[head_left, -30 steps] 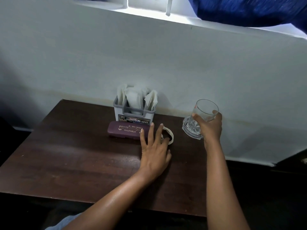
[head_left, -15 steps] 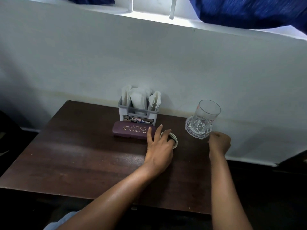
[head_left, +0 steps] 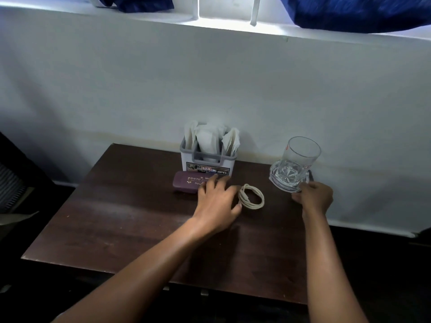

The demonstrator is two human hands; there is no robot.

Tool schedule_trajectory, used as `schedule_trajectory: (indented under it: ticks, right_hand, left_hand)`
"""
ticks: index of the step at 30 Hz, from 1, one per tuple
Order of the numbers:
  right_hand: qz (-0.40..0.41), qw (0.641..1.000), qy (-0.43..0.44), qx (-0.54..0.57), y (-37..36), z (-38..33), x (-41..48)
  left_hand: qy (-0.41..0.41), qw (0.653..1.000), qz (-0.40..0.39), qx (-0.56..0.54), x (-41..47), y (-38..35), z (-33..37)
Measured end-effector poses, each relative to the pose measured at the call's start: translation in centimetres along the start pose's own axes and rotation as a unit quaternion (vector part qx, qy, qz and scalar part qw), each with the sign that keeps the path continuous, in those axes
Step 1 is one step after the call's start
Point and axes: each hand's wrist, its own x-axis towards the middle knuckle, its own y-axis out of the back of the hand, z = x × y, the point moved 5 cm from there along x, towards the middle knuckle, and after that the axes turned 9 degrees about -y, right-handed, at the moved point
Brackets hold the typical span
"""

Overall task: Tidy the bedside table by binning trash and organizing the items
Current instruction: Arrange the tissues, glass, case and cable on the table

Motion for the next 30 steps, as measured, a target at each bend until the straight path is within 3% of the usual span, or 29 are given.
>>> schedule_trajectory:
  ticks: [4, 10, 23, 26, 30]
  right_hand:
    - [-0.039, 0.998, 0.018, -0.054, -2.1, 0.0, -0.4]
    - [-0.062, 0.981, 0.086, -0.163, -5.0, -0.4, -1.8]
    - [-0.046, 0.982, 0.057, -0.173, -6.4, 0.0, -3.8]
    - [-0.075, 0.985, 0.052, -0.149, -5.7, 0.2, -3.9]
    - [-0.187, 0.97, 0.01, -0.157, -5.0, 0.0, -4.1]
  left_hand:
    - [0.024, 0.999, -0.005, 0.027, -0.4, 0.9, -1.4]
    - [0.067, 0.991, -0.109, 0.042, -1.5, 0.0, -3.1]
    - [0.055, 0.991, -0.108, 0.051, -1.5, -0.3, -3.5]
    - [0.051, 0.991, -0.107, 0.056, -1.5, -0.2, -3.7]
    - [0.048, 0.991, -0.111, 0.058, -1.5, 0.0, -3.8]
